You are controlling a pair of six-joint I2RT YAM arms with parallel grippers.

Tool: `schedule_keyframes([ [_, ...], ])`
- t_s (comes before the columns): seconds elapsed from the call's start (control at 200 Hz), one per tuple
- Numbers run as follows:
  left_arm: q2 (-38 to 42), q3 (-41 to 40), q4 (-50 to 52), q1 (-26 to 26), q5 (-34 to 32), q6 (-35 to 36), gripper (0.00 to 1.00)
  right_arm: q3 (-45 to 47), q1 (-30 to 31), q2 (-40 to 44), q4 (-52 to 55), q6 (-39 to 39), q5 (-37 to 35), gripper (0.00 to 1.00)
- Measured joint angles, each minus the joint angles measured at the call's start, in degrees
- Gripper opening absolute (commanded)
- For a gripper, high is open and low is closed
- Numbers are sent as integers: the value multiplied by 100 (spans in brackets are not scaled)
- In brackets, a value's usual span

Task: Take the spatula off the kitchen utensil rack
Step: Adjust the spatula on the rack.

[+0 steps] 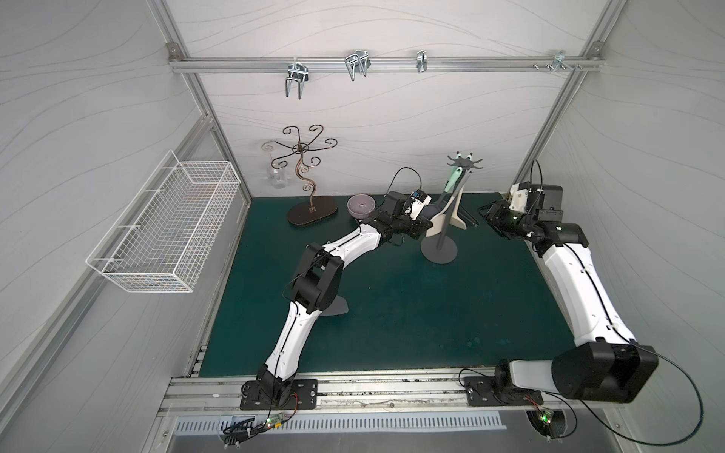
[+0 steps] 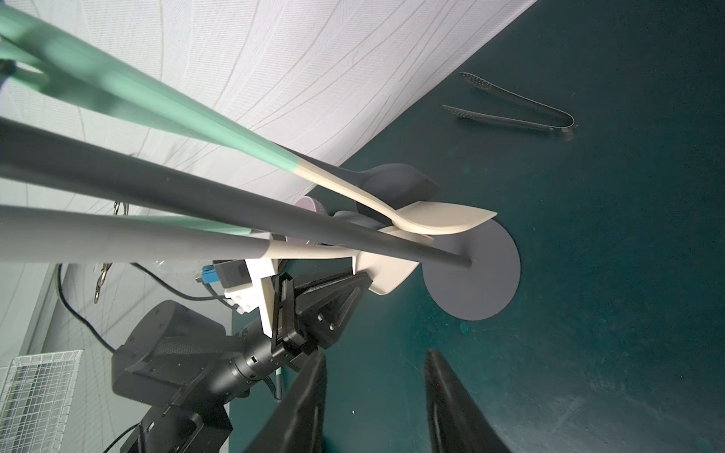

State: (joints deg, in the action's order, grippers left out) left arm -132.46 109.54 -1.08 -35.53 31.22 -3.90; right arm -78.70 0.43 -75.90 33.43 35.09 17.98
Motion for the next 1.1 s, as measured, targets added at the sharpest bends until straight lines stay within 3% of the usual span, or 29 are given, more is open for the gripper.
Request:
schedule_keyframes([
  [0.22, 358, -345, 195, 68, 68, 83, 0, 7, 0, 61, 2, 2, -17, 44],
  [0.485, 800, -385, 1290, 114, 308, 525, 0, 26, 7, 195, -4, -2, -52, 45],
  [0.615, 911, -385, 1670, 107, 459, 660, 12, 101, 11, 249, -26, 0, -33, 48],
  [0.74, 940, -382, 1755, 96, 612, 669, 40, 188, 35, 304, -179, -9, 81, 49],
  [0.795, 964, -382, 1757, 96, 671, 688, 47, 234, 98, 330, -273, -46, 103, 50],
  [1.096, 1320, -385, 1711, 92, 782, 660, 51, 459, 916, 378, -986, -361, -120, 50],
])
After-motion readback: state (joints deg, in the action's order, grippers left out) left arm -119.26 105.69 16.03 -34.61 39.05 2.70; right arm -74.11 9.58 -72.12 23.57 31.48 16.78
